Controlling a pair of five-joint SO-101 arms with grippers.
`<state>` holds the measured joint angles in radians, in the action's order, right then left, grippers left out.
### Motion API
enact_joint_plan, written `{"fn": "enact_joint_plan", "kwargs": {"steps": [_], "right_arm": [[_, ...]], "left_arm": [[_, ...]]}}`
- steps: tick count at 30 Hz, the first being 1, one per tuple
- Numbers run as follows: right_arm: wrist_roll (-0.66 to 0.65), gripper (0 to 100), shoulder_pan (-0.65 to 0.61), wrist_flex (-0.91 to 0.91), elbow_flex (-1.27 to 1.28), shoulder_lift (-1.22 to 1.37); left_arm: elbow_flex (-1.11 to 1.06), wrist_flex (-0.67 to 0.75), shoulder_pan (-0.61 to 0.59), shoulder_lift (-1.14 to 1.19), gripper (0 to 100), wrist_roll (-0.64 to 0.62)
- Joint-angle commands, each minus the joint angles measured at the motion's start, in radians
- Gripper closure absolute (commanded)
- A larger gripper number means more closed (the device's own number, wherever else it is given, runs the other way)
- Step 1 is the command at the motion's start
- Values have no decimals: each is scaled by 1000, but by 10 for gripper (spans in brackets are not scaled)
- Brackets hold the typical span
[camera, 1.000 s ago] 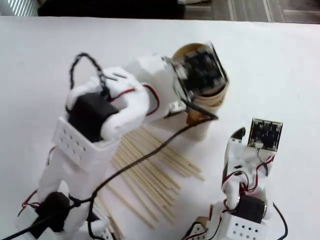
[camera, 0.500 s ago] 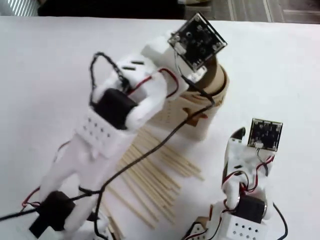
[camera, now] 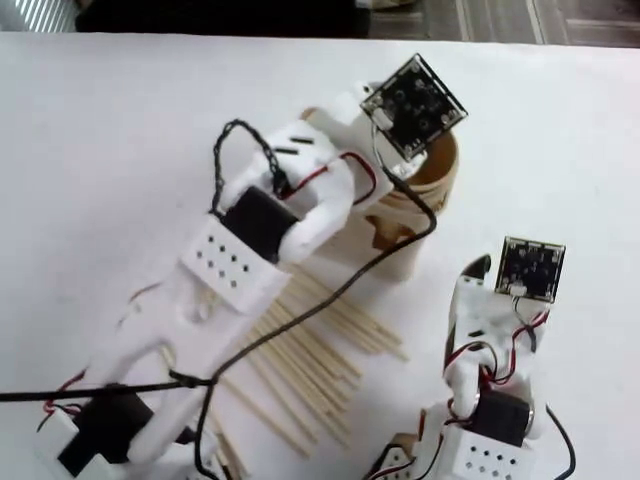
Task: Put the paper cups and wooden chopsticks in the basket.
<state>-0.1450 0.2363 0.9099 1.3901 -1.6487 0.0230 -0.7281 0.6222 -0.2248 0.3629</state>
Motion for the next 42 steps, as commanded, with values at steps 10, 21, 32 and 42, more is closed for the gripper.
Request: {"fn": "enact_joint_plan", "kwargs": {"steps": [10, 21, 32, 42], "right_arm": [[-11, 776, 10, -22, -12, -8], [-11, 776, 10, -22, -12, -8], [-11, 775, 12, -22, -12, -8], [-2, 776, 166, -4, -112, -10]], "left_arm": [[-342, 141, 59, -4, 891, 0], [-83, -23, 41, -16, 891, -2], [545, -707, -148, -15, 891, 0], [895, -1062, -458, -62, 894, 83]]}}
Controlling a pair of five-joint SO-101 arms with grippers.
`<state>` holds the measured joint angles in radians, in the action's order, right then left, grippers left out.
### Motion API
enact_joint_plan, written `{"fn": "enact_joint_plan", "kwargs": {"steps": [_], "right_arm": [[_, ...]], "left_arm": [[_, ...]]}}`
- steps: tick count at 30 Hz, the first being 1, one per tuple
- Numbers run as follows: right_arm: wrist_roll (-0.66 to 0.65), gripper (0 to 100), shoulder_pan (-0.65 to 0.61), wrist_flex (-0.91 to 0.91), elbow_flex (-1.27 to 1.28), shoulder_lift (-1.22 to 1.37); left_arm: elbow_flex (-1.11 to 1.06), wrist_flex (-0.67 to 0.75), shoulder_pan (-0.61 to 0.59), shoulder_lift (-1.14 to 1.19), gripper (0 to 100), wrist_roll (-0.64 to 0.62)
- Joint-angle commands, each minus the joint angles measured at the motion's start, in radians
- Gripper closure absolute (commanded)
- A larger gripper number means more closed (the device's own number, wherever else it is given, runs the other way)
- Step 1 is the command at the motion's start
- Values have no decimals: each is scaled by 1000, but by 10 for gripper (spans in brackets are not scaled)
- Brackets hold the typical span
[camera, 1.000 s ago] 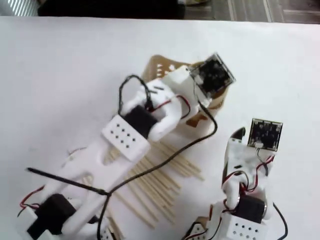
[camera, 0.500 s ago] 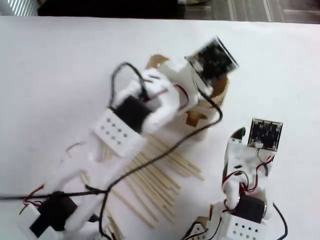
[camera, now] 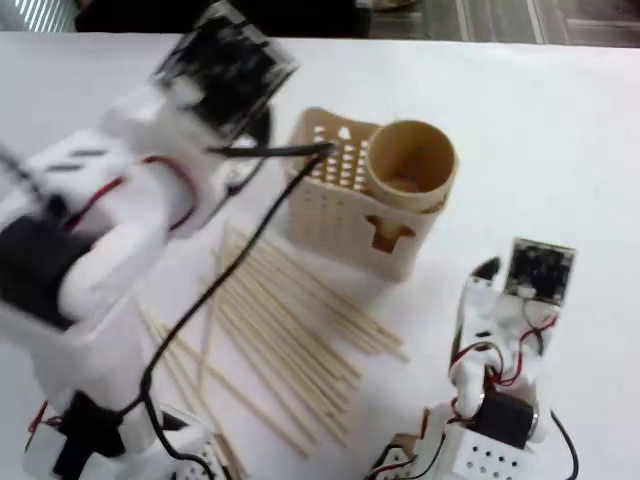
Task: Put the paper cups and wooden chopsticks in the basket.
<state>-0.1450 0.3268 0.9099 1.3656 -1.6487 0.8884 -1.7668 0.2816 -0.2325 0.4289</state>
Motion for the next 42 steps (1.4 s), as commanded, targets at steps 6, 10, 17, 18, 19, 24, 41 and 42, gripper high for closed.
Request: {"fn": "enact_joint_plan", "kwargs": {"steps": [6, 10, 17, 18, 19, 24, 41, 42], "right_arm": [[-31, 776, 31, 122, -258, -10], [-107, 776, -85, 199, -399, -10], [-282, 789, -438, 372, -605, -1], [-302, 809, -489, 392, -626, 1], [-319, 830, -536, 406, -640, 1], [-342, 868, -727, 460, -647, 68], [-333, 833, -1082, 456, -663, 819], [-318, 816, -1102, 443, -664, 860]], "left_arm": [[-224, -18, -298, -251, 895, 26], [-427, 5, -395, -440, 910, 26], [-974, 172, -555, -748, 921, 26], [-1077, 218, -579, -789, 921, 25], [-1183, 265, -604, -831, 922, 20], [-1669, 485, -664, -1061, 924, 17], [-2268, 641, -734, -1589, 922, -110], [-2283, 647, -734, -1590, 922, -110]]}}
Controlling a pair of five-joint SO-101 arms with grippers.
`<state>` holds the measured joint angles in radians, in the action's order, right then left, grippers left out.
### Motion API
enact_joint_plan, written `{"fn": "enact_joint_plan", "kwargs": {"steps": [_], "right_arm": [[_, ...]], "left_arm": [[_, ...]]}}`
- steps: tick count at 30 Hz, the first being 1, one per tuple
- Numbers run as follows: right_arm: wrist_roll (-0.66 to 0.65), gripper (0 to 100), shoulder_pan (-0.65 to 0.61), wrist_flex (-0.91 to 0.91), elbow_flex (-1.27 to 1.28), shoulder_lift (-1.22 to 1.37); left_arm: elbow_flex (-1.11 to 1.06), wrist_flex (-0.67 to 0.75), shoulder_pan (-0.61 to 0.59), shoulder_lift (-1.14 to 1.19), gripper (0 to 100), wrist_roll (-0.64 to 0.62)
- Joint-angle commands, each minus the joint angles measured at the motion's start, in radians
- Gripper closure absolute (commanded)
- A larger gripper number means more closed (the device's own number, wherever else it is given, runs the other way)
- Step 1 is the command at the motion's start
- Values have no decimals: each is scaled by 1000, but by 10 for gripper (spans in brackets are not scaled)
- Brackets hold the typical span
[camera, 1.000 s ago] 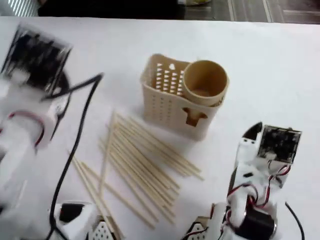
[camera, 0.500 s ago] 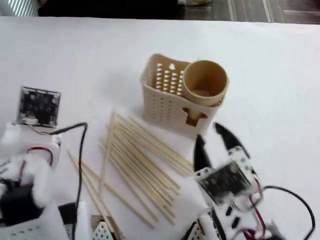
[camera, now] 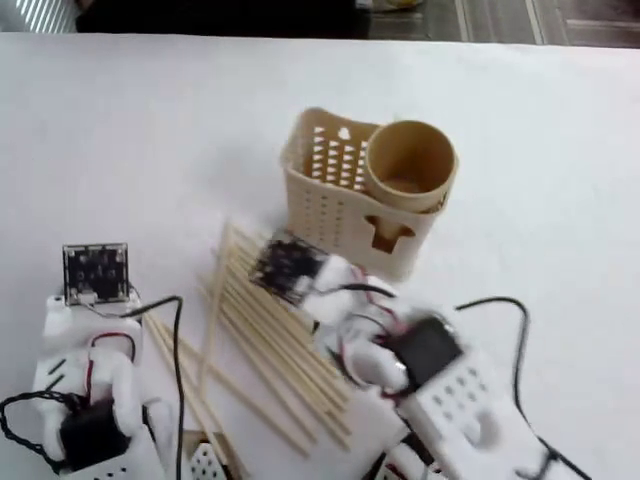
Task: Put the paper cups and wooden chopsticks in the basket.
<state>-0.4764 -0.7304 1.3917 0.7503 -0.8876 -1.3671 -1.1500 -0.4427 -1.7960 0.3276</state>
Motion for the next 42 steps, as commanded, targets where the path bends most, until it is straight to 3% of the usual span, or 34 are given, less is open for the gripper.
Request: {"fn": "enact_joint_plan", "kwargs": {"steps": [1, 12, 20, 33, 42], "right_arm": [[26, 803, -64, -48, -58, 142], [31, 787, -108, -116, -347, 694], [32, 787, -15, -182, -497, 1003], [32, 796, 45, -199, -591, 1242], [31, 955, 44, -214, -592, 1280]], "left_arm": [[-46, 44, -10, -27, 922, -9], [-127, 100, -13, -27, 921, -3], [-127, 97, -15, -27, 921, -2], [-129, 95, -15, -27, 921, -2], [-129, 95, -15, -27, 921, -2]]}}
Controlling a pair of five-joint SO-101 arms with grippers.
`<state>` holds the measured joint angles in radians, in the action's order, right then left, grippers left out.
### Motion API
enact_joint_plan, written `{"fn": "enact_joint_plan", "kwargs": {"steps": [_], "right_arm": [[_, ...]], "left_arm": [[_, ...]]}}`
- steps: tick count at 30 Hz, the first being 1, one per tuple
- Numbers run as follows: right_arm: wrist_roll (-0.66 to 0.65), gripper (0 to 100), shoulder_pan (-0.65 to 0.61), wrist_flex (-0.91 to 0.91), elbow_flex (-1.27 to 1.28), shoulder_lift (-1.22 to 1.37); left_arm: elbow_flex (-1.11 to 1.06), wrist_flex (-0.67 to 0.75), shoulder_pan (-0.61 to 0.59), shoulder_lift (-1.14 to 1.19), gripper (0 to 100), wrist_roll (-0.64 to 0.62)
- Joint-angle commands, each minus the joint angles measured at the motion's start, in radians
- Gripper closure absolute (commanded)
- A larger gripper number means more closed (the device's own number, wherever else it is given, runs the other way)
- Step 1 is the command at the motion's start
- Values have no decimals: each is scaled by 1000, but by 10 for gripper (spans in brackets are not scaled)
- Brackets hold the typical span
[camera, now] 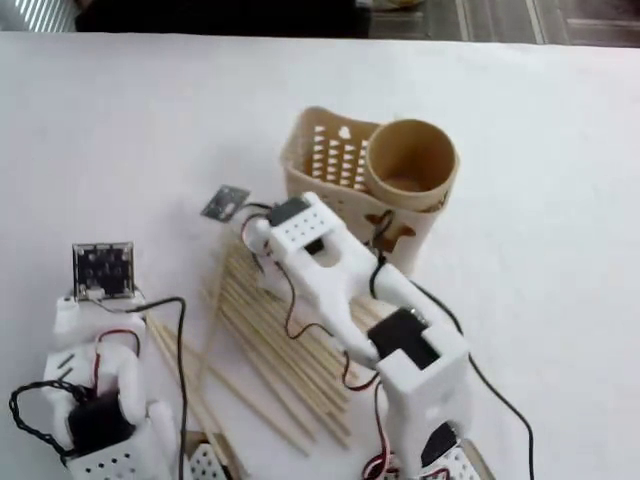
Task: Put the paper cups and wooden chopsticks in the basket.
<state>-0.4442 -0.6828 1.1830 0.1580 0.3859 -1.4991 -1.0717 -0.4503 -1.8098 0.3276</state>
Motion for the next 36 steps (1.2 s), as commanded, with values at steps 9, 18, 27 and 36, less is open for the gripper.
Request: {"fn": "enact_joint_plan", "kwargs": {"steps": [9, 18, 27, 36], "right_arm": [[-2, 979, -7, 48, 2, -128], [6, 979, -12, 137, 3, -392], [29, 979, -16, 170, 6, -570], [118, 979, -18, 79, 0, -707]], "left_arm": [[3, 17, -7, -13, 921, -2], [3, 17, -7, -13, 921, -2], [3, 17, -7, -13, 921, -2], [2, 17, -7, -13, 922, -2]]}}
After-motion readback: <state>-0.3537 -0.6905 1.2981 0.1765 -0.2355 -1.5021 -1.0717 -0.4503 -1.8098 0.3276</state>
